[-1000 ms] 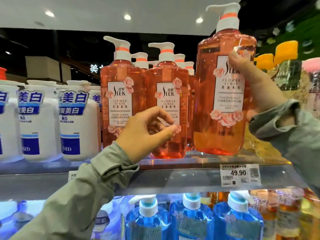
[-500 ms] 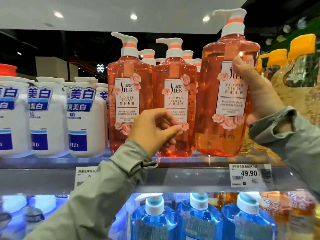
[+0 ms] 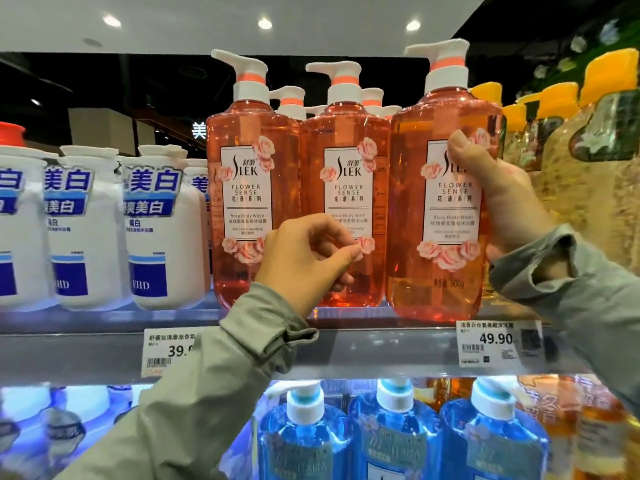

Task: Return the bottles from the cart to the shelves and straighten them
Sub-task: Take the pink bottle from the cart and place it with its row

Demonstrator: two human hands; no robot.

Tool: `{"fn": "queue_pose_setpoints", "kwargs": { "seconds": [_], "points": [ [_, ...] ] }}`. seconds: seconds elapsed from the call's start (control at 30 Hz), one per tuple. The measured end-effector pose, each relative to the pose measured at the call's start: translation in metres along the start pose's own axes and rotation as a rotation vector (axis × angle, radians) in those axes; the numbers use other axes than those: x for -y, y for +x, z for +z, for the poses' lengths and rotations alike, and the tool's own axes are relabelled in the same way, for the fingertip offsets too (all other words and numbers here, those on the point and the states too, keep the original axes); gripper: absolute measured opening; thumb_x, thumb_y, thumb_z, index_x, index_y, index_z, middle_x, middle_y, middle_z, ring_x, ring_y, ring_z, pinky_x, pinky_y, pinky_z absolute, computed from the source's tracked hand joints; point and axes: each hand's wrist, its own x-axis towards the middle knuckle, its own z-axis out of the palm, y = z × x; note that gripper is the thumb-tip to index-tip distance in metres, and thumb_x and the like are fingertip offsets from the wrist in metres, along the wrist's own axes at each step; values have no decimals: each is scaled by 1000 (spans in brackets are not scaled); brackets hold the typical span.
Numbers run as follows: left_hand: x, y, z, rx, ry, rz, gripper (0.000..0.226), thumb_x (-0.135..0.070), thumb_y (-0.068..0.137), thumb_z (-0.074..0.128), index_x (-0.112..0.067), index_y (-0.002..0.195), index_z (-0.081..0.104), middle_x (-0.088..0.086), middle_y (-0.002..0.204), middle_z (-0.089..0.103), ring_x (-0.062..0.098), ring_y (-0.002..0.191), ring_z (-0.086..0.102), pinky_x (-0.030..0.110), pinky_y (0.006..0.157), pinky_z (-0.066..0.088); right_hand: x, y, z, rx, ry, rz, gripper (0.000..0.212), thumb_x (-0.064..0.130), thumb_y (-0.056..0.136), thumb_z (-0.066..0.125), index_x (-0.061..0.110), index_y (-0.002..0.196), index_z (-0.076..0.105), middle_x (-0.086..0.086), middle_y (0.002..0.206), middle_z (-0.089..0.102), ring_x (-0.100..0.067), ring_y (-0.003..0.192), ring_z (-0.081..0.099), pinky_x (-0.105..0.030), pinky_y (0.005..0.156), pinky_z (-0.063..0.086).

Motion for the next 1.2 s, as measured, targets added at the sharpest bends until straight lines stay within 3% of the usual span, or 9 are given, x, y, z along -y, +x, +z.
{"fn": "queue_pose_setpoints", "kwargs": {
  "seconds": [0.13, 0.2, 0.33, 0.53, 0.67, 0.8, 0.93, 1.03, 1.2],
  "points": [
    [2, -4, 0, -9, -23, 14, 9, 0, 81, 69, -4, 77, 62, 22, 62, 59, 18, 48, 65, 30, 47, 55, -7, 1, -4, -23, -83, -28, 71, 52, 72, 70, 10, 126, 50, -11, 113, 69, -26, 98, 69, -40, 82, 57],
    [1, -4, 0, 5, -37, 18, 6, 2, 81, 68, 0, 79, 62, 27, 64, 59, 17, 48, 64, 30, 48, 54, -12, -3, -8, -17, -122, -51, 60, 51, 73, 67, 16, 120, 50, -9, 112, 69, -23, 96, 69, -36, 79, 57],
    [2, -4, 0, 14, -60, 21, 6, 2, 81, 68, 0, 80, 62, 18, 61, 59, 16, 49, 65, 31, 49, 56, -19, -11, -12, 10, -150, -91, 38, 53, 80, 63, 26, 107, 56, -2, 103, 71, -18, 92, 70, -33, 76, 56],
    [2, -3, 2, 0, -109, 18, 6, 3, 80, 67, 5, 80, 61, 18, 62, 59, 14, 48, 64, 21, 46, 52, -22, -11, -8, 34, -145, -132, 37, 49, 80, 47, 28, 109, 52, 3, 107, 69, -9, 95, 69, -25, 75, 56],
    [1, -3, 2, 9, -104, 26, 6, 3, 80, 67, 6, 81, 61, 14, 60, 61, 13, 48, 64, 21, 48, 52, -21, -12, -9, 34, -142, -125, 22, 43, 88, 44, 27, 103, 49, 8, 100, 67, -2, 85, 69, -20, 70, 55],
    [0, -4, 0, 21, -87, 29, 6, 3, 79, 67, 3, 81, 62, 15, 62, 64, 14, 50, 64, 21, 49, 53, -21, -12, -9, 40, -145, -89, 48, 49, 79, 50, 13, 111, 47, 1, 97, 67, -8, 80, 69, -24, 68, 57],
    [-1, -6, 1, 12, -53, 45, 7, 2, 80, 67, 3, 83, 61, 18, 63, 61, 13, 49, 64, 20, 49, 53, -27, -17, -16, 57, -176, -106, 43, 47, 76, 60, 23, 110, 52, 4, 102, 69, -9, 89, 69, -26, 75, 56],
    [-2, -7, 1, 10, -30, 57, 7, 2, 81, 67, 1, 84, 61, 17, 64, 61, 11, 49, 64, 17, 48, 51, -28, -25, -23, 72, -203, -101, 52, 41, 74, 66, 20, 120, 52, 1, 111, 68, -12, 98, 68, -33, 84, 55],
    [1, -10, 0, 37, -22, 66, 7, 2, 81, 67, 3, 85, 61, 16, 62, 61, 11, 48, 64, 18, 48, 51, -28, -36, -19, 19, -305, -124, 61, 48, 74, 63, 16, 124, 49, 2, 112, 67, -10, 97, 68, -30, 82, 56]
  ]
}}
